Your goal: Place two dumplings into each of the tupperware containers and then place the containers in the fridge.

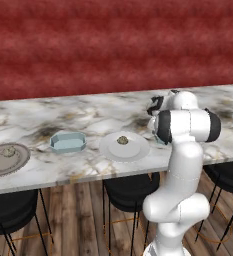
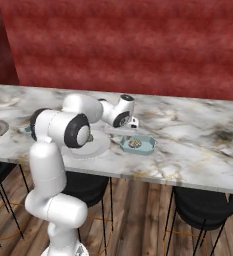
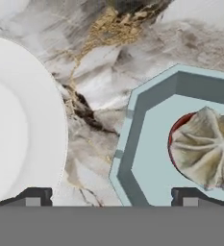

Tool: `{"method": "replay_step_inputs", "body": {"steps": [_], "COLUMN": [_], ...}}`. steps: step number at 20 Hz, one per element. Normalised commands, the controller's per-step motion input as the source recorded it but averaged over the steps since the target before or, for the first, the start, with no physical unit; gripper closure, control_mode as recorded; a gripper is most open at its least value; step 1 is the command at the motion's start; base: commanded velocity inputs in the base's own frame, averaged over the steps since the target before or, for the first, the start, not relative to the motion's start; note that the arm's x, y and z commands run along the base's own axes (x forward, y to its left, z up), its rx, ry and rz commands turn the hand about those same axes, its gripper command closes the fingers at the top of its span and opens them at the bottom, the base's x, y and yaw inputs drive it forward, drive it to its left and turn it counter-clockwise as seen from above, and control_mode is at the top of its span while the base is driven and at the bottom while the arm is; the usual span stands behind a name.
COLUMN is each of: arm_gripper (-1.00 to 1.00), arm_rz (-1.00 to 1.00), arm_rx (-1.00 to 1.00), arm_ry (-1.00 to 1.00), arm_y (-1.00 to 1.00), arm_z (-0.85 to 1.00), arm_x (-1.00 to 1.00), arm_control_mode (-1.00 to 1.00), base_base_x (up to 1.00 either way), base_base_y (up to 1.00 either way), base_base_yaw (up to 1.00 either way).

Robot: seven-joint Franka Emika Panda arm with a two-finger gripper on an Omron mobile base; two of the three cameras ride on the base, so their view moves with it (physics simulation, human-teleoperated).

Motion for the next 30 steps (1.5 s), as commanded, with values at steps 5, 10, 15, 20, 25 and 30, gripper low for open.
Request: {"method": "replay_step_inputs", "body": {"steps": [5,10,15,20,25,30], "arm_gripper": [-1.0,-1.0,-1.0,-1.0,-1.0,-1.0], "arm_rz": [0.0,0.06,0.0,0.0,0.0,0.0], "arm_rx": [-0.05,0.0,0.0,0.01,0.0,0.0], "arm_ry": [0.0,0.17,0.11,0.06,0.0,0.0], "arm_y": [1.0,0.95,0.64,0.13,0.11,0.04], "arm_z": [0.13,0.01,0.3,-0.11,-0.55,-0.3], "arm_x": [0.13,0.25,0.31,0.07,0.08,0.09], "arm_control_mode": [-1.0,-1.0,-1.0,-1.0,-1.0,-1.0], "base_base_x": [0.0,0.0,0.0,0.0,0.0,0.0], "base_base_y": [0.0,0.0,0.0,0.0,0.0,0.0], "base_base_yaw": [0.0,0.0,0.0,0.0,0.0,0.0]}}
